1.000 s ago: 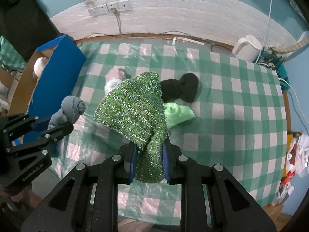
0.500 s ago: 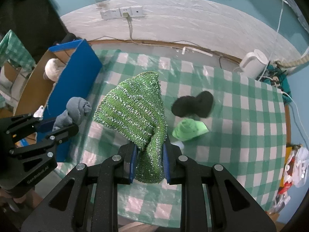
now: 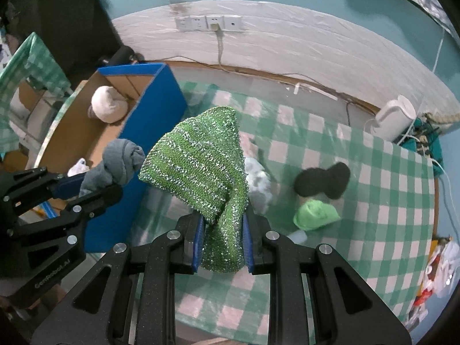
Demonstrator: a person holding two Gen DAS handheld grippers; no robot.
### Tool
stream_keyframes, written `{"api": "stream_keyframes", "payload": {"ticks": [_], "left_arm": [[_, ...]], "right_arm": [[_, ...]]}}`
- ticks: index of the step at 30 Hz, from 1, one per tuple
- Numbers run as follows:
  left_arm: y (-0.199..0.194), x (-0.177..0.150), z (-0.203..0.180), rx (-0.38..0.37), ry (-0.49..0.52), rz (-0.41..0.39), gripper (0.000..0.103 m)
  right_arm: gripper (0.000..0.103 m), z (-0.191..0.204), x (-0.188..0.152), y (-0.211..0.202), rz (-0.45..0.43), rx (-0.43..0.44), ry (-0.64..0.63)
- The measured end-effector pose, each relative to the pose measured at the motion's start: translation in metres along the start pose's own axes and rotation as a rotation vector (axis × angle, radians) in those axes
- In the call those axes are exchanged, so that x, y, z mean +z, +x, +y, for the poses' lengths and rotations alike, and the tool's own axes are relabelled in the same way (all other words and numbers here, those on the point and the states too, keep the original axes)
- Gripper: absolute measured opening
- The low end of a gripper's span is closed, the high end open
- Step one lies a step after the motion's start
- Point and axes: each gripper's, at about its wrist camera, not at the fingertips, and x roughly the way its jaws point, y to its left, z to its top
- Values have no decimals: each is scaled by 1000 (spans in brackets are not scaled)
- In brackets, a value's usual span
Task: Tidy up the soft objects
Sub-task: 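Carry the grey sock and green scrubber over the box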
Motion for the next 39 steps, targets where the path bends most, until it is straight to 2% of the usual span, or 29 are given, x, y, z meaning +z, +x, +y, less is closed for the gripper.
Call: {"api": "stream_keyframes", "payload": {"ticks": [13, 24, 39], "left_arm": [[-25, -6, 44, 6, -73, -44, 22], [-33, -16, 92, 40, -162, -64, 22], [-26, -39, 153, 87, -270, -39, 22]], "right_arm": [[22, 48, 25, 1, -13, 27, -79], [22, 99, 41, 12, -4, 51, -154], [22, 155, 53, 33, 25, 68, -230]]}}
